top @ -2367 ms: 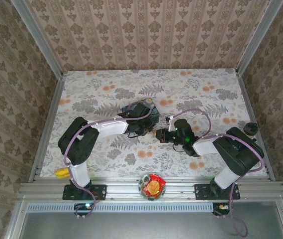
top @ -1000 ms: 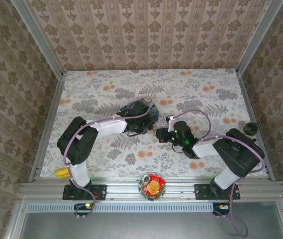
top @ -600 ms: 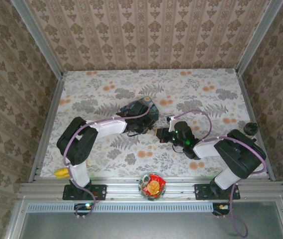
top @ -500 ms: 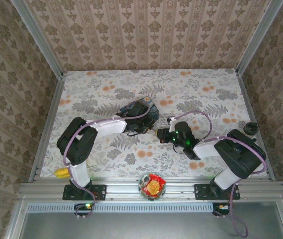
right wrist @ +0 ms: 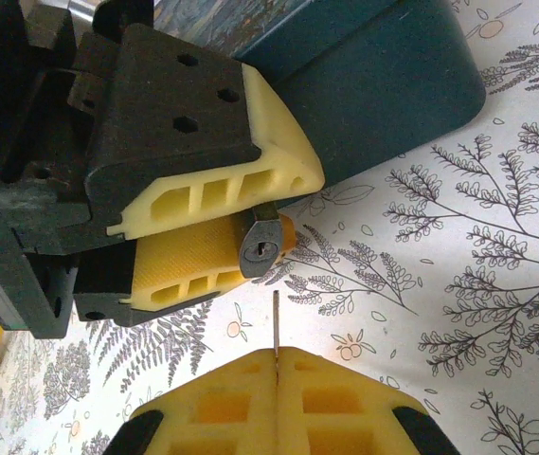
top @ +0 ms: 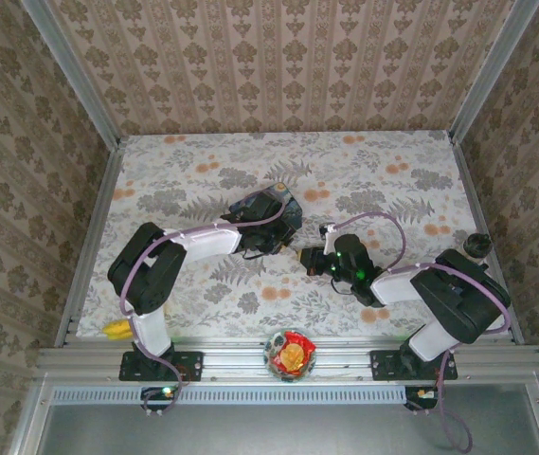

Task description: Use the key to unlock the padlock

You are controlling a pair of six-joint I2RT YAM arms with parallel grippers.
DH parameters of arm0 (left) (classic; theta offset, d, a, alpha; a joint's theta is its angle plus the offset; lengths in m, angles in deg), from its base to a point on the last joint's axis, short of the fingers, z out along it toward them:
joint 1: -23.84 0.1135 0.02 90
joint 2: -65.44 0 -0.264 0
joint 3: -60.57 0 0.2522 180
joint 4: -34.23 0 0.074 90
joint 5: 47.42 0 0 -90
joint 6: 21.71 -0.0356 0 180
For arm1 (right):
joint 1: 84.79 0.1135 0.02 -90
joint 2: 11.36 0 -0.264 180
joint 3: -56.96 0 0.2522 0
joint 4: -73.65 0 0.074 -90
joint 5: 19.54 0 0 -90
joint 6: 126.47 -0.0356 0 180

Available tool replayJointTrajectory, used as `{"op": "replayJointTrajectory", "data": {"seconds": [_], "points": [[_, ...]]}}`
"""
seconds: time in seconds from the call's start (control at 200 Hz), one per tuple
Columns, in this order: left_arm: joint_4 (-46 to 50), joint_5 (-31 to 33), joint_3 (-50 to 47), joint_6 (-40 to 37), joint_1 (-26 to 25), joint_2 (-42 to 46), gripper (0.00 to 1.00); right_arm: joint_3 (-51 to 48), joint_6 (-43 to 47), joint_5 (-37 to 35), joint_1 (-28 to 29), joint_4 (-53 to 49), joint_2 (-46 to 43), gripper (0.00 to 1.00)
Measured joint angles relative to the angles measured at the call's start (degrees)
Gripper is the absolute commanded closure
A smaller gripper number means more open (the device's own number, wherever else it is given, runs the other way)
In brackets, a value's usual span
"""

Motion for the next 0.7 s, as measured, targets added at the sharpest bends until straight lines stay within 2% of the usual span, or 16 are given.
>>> {"op": "replayJointTrajectory", "data": {"seconds": [0.7], "points": [[-0.3,-0.3,0.0,0.0,0.0,0.0,0.9,1.5,0.2,-1.1,0.0,1.0,-0.1,1.0]]}}
